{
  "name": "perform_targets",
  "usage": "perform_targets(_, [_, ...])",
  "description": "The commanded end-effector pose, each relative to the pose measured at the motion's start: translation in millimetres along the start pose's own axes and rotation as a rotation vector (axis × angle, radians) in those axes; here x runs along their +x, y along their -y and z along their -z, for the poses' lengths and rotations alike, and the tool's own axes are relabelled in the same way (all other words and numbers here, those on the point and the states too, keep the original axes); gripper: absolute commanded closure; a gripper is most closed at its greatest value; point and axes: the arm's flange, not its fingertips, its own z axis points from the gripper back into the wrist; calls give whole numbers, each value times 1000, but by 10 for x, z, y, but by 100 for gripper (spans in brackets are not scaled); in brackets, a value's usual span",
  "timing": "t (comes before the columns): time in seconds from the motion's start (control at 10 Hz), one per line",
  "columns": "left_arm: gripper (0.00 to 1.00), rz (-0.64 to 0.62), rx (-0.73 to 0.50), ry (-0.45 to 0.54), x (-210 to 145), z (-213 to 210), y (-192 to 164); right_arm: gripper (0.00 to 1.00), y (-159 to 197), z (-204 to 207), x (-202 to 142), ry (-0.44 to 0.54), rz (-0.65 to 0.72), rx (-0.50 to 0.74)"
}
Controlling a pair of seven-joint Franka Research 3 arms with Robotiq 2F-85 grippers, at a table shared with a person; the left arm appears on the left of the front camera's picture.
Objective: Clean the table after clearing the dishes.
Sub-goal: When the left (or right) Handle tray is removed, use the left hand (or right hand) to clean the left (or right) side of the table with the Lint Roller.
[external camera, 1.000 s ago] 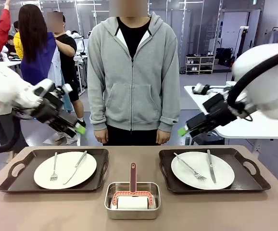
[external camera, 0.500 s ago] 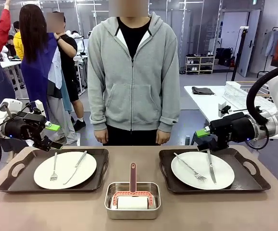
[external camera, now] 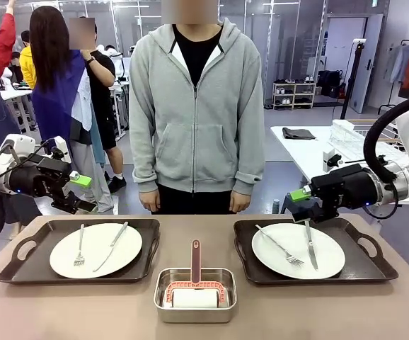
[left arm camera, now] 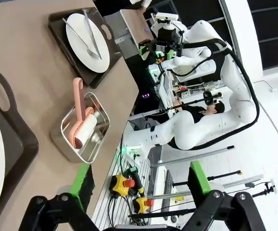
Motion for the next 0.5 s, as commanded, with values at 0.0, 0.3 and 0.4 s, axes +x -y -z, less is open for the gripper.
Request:
perform_targets(0.0, [0,-48,-85,-28,-22,-336,-103,0,175,-323,-75,76,69,73])
perform_targets(0.3, [0,-75,-211,-92,-428,-1611,-402,0,567,-1430,-618,210,106,174])
perform_targets(0.4, [0,-93,-190,-50,-631,-2020,-513,0,592,-1699,-755,286,128,182])
